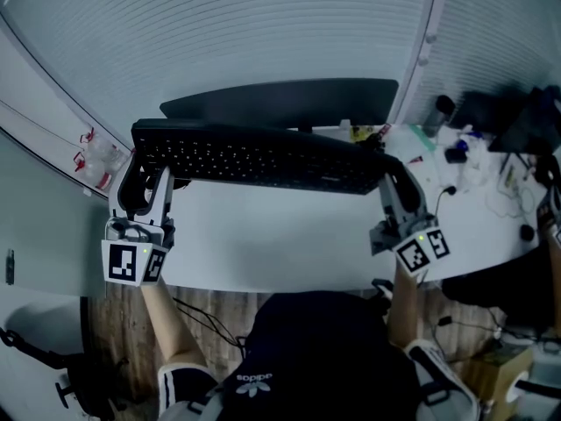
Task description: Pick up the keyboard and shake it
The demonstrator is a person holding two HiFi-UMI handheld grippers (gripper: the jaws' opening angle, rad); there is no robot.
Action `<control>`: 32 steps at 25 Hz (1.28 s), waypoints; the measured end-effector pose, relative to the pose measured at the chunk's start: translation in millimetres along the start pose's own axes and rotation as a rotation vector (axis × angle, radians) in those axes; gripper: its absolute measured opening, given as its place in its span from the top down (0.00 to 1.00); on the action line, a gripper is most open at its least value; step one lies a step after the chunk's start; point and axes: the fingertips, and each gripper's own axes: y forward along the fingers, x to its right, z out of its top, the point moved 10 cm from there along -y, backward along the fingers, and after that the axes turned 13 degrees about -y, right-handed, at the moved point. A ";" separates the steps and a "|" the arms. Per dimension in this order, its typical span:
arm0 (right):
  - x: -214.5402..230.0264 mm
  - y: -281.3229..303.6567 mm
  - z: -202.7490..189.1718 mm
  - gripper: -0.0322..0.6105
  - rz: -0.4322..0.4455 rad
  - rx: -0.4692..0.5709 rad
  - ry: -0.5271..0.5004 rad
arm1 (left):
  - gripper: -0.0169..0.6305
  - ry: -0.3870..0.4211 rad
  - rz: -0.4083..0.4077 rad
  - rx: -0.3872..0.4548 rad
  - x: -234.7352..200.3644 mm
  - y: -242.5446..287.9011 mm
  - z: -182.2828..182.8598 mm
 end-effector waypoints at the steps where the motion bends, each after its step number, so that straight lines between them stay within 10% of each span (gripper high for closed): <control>1: -0.2 -0.6 -1.1 0.72 0.000 -0.001 0.002 | 0.62 -0.004 0.004 0.002 1.4 -0.6 -1.0; 32: 2.8 -0.2 -7.6 0.72 0.002 0.018 0.040 | 0.62 0.007 0.023 0.004 5.3 -3.0 4.4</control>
